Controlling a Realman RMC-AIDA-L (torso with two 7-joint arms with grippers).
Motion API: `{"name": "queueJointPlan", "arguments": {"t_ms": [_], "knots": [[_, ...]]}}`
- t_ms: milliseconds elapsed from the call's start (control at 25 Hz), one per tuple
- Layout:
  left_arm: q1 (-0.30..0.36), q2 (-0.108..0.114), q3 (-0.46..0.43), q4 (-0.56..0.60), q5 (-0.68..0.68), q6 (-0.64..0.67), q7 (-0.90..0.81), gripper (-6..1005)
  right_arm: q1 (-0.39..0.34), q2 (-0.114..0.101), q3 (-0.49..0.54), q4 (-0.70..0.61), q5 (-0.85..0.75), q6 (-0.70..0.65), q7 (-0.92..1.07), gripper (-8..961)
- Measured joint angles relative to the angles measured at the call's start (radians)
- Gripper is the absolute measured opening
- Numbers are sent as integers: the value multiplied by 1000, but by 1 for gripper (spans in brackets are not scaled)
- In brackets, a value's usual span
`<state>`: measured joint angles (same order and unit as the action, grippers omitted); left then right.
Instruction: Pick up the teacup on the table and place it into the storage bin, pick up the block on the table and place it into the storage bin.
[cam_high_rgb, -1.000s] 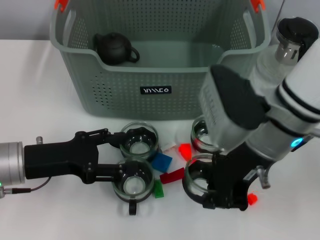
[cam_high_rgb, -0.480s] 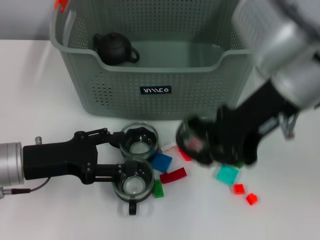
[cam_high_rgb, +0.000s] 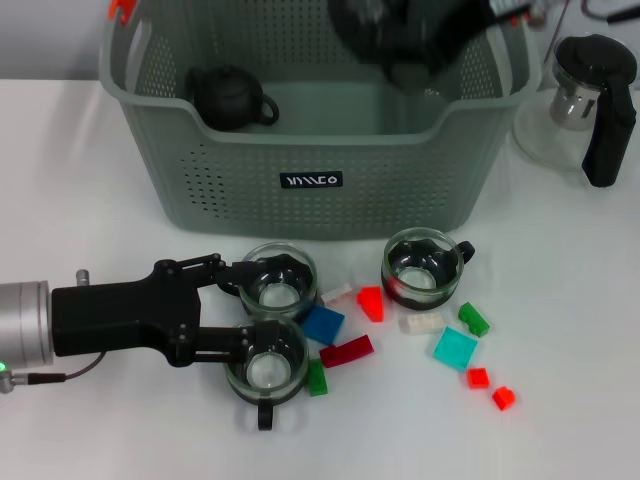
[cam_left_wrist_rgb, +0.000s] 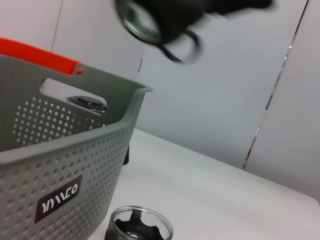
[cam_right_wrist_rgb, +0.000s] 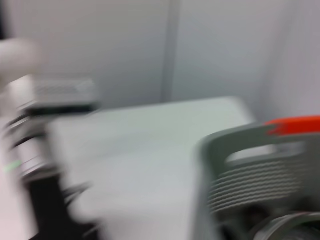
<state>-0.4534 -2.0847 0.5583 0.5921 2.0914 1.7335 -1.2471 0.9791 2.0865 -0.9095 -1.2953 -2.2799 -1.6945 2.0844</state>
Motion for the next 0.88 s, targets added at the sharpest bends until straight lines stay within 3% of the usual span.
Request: {"name": "queueJointPlan", "arguments": {"t_ms": [160, 400, 640, 880], "knots": [[-2, 0, 5, 0, -1, 4, 0, 875, 23, -23, -9, 101, -10, 202, 49, 59], [-4, -3, 5, -1, 5, 7, 0, 876, 137, -74, -16, 415, -78, 472, 68, 59], [-4, -3, 5, -2, 6, 9, 1, 876, 208, -67, -24, 581, -151, 644, 86, 55], [-4, -5, 7, -6, 6, 9, 14, 876, 232, -60, -75, 708, -165, 797, 104, 56]]}}
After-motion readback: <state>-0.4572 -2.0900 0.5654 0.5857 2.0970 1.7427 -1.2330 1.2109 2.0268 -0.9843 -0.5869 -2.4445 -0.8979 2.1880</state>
